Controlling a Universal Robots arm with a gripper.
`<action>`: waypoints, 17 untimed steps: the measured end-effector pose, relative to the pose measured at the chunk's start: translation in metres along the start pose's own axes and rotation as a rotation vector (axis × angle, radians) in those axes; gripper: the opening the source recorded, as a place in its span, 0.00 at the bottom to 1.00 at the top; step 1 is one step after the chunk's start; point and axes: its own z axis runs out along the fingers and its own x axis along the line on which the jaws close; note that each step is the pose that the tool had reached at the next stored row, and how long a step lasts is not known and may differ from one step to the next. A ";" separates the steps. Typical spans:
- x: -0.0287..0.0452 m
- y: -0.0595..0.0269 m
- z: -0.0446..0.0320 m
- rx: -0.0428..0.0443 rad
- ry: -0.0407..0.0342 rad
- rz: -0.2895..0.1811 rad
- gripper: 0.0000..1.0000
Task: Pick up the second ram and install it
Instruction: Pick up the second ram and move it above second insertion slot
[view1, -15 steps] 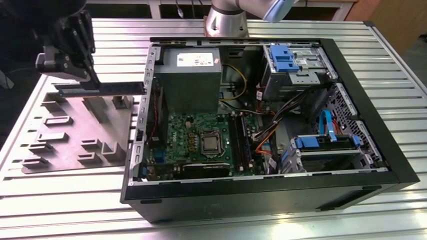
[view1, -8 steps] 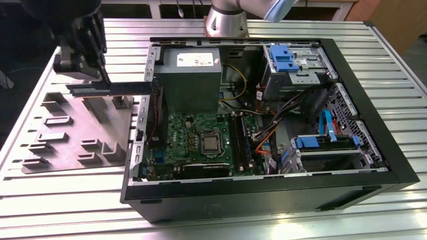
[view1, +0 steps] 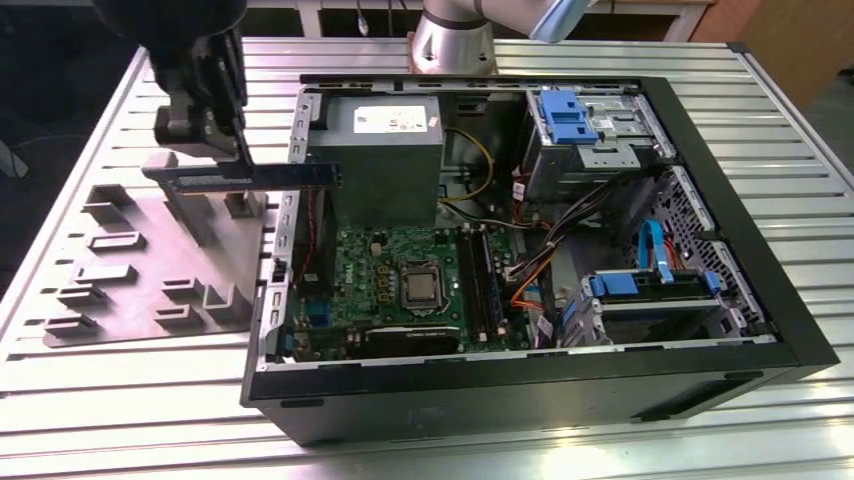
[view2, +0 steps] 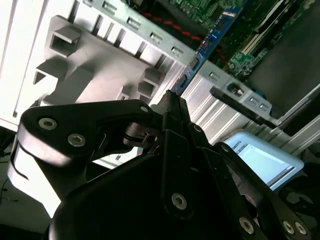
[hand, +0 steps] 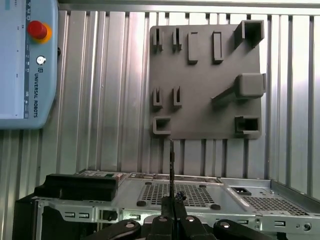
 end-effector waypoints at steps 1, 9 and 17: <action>0.0001 -0.0031 -0.0001 0.0000 0.0000 0.000 0.12; 0.0007 -0.0255 -0.0008 -0.0002 -0.0001 0.000 0.12; 0.0014 -0.0477 -0.0016 -0.0005 -0.0001 0.000 0.12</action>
